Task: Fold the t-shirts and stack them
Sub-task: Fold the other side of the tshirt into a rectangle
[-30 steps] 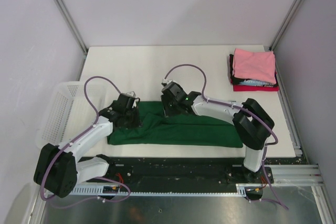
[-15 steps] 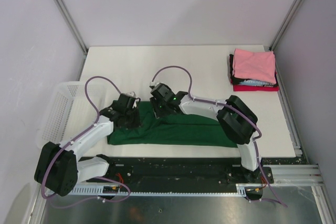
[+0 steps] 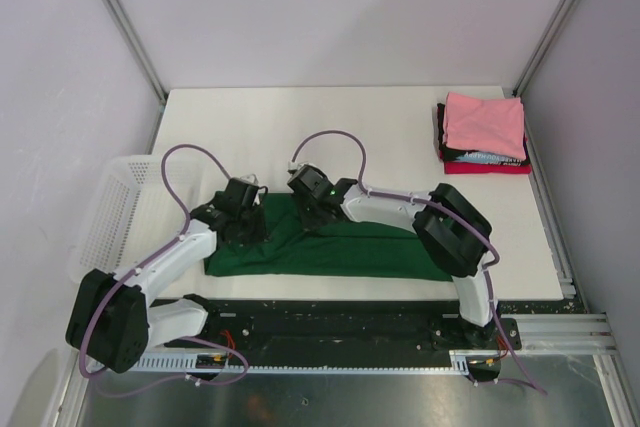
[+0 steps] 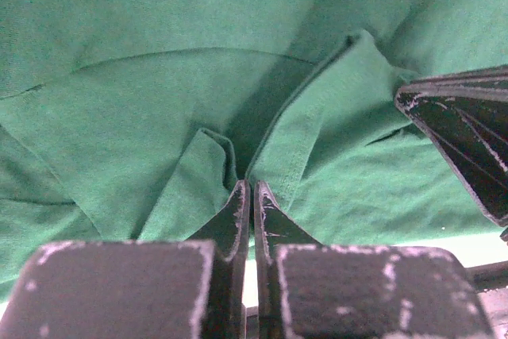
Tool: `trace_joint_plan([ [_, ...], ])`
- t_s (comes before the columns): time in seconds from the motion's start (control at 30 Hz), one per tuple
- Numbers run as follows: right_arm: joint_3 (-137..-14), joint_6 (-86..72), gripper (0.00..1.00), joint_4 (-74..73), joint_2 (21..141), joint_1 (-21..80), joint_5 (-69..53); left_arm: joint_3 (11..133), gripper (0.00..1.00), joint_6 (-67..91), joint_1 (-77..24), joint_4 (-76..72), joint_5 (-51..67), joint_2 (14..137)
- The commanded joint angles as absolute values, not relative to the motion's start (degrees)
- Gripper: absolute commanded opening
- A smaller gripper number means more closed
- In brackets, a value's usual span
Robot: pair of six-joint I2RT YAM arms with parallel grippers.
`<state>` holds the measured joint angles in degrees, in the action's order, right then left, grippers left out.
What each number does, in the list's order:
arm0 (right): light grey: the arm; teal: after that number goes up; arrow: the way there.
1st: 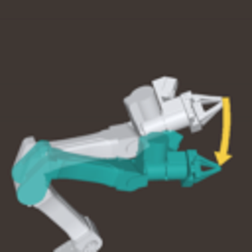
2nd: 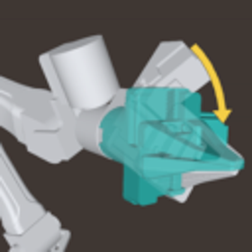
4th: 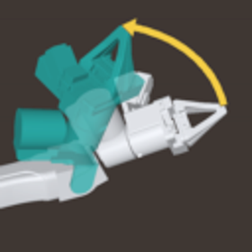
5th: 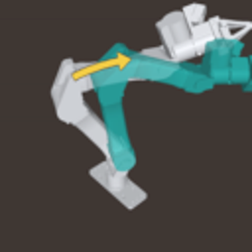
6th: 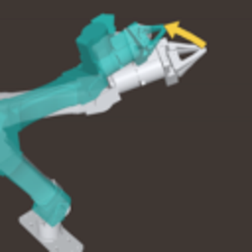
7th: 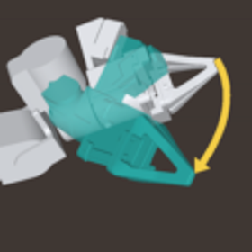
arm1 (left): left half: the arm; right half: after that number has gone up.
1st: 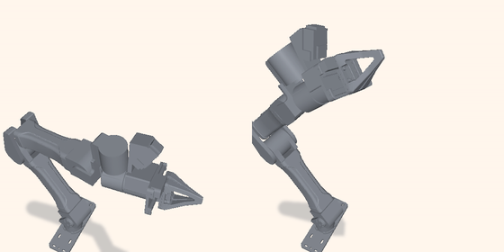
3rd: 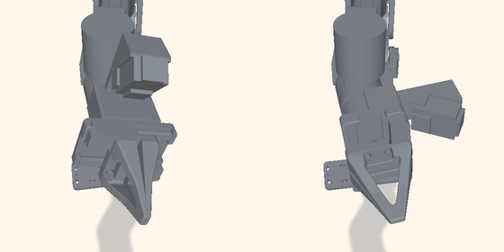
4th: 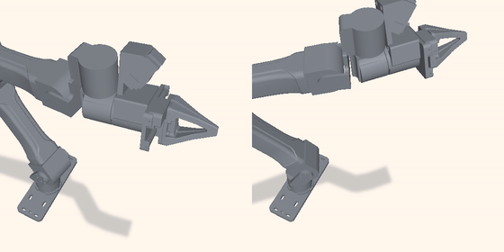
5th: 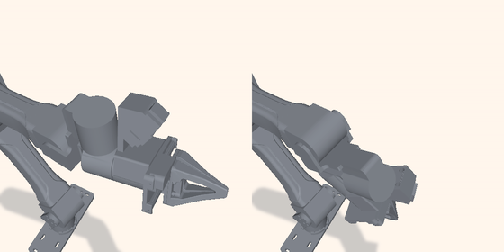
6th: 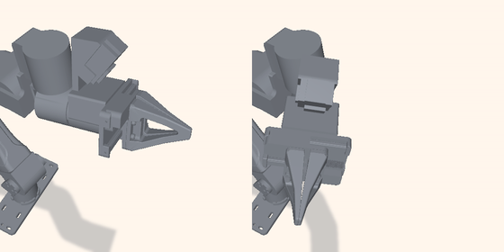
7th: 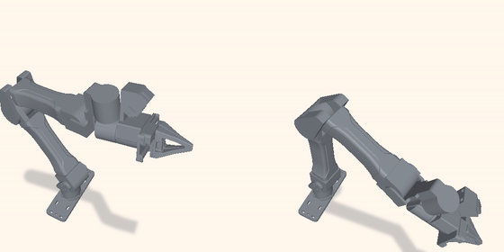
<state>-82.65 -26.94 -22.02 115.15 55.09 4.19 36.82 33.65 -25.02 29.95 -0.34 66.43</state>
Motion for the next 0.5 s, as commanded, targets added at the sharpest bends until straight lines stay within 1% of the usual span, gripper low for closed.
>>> trace_joint_plan([
  [0.0, -79.61, -29.42, 0.07, -22.05, 111.07, 55.65, 7.19, 39.31, 0.02, 35.01, -25.49, 29.52, -2.51, 66.57],
  [0.13, -77.00, -31.82, 0.05, -21.62, 110.75, 55.72, 8.59, 39.30, 0.05, 36.12, -25.49, 29.68, -4.68, 65.62],
  [0.17, -76.64, -32.43, 0.05, -21.62, 110.88, 55.76, 8.91, 39.21, 0.08, 36.61, -25.49, 29.87, -5.59, 65.07],
  [0.3, -76.03, -33.97, 0.05, -21.37, 111.50, 55.93, 9.21, 38.83, 0.43, 38.62, -25.41, 31.18, -9.30, 62.62],
  [0.33, -76.03, -34.21, 0.05, -21.19, 111.61, 55.96, 9.09, 38.79, 0.48, 39.13, -25.40, 31.63, -10.28, 61.90],
  [0.4, -75.98, -34.57, 0.05, -20.90, 111.57, 56.09, 8.97, 38.55, 0.54, 40.46, -25.40, 32.58, -12.22, 60.58],
  [0.47, -75.95, -34.86, 0.05, -20.67, 111.24, 56.21, 8.95, 37.85, 0.55, 41.89, -25.29, 33.15, -13.27, 59.55],
])
